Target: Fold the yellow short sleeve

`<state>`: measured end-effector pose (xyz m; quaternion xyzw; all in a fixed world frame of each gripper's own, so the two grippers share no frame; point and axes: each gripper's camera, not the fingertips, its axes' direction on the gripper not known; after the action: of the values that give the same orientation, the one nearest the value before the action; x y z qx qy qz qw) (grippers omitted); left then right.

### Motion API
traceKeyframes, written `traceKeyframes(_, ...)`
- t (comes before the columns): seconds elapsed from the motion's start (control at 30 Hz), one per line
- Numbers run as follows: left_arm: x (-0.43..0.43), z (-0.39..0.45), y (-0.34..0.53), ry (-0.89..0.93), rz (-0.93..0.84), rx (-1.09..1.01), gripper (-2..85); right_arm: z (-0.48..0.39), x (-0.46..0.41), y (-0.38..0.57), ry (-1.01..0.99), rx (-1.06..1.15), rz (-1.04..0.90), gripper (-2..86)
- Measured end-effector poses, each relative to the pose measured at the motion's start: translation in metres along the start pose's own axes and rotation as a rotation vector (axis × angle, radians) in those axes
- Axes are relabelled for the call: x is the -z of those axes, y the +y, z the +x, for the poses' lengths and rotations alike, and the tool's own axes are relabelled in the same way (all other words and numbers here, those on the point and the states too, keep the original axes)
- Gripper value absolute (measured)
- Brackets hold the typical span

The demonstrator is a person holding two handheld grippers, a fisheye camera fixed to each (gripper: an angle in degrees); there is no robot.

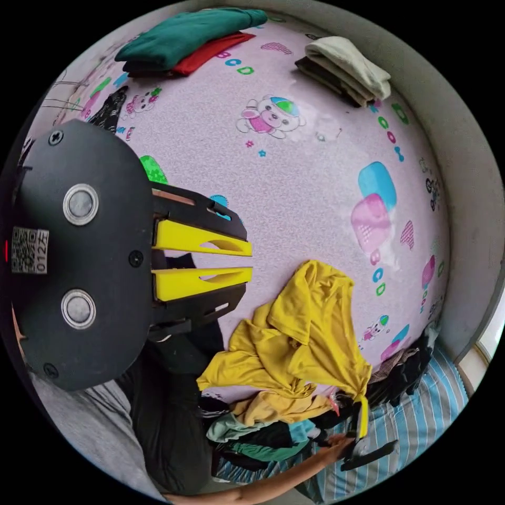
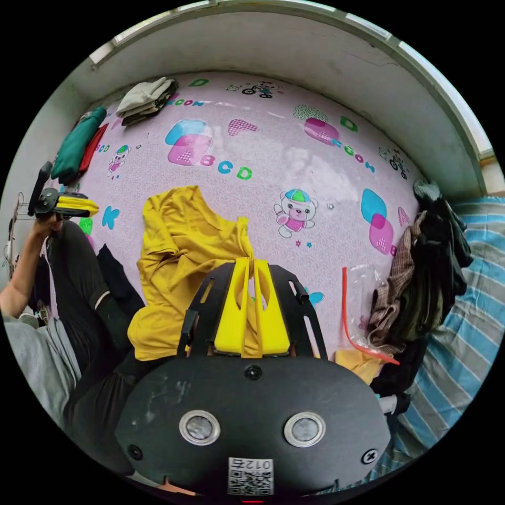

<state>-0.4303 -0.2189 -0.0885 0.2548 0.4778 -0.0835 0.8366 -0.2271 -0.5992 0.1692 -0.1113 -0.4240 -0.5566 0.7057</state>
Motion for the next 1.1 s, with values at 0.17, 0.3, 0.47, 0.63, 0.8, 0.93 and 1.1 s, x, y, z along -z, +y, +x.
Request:
traceKeyframes(0.17, -0.026, 0.022, -0.045, 0.051, 0.013, 0.015, 5.5, 0.022, -0.009, 0.049, -0.058, -0.126, 0.039, -0.9)
traceKeyframes(0.3, -0.043, 0.046, -0.076, 0.02, -0.006, 0.047, 7.2, 0.033, -0.023, 0.074, -0.105, -0.215, 0.058, -0.9)
traceKeyframes(0.47, -0.073, 0.076, -0.088, -0.05, -0.137, 0.043, 7.4, 0.057, -0.037, 0.105, -0.189, -0.336, 0.103, -0.3)
traceKeyframes(0.63, -0.082, 0.111, -0.068, -0.107, -0.174, 0.004, 3.5, 0.091, -0.049, 0.143, -0.376, -0.551, 0.197, 6.6)
traceKeyframes(0.8, -0.081, 0.139, -0.038, -0.11, -0.173, -0.021, 1.9, 0.102, -0.065, 0.176, -0.497, -0.698, 0.203, 10.9)
traceKeyframes(0.93, -0.078, 0.163, -0.005, -0.094, -0.168, -0.019, 1.3, 0.073, -0.077, 0.181, -0.502, -0.671, 0.14, 10.8)
traceKeyframes(1.1, -0.075, 0.199, 0.041, -0.094, -0.16, -0.055, 0.4, 0.013, -0.09, 0.182, -0.455, -0.626, 0.038, 4.2)
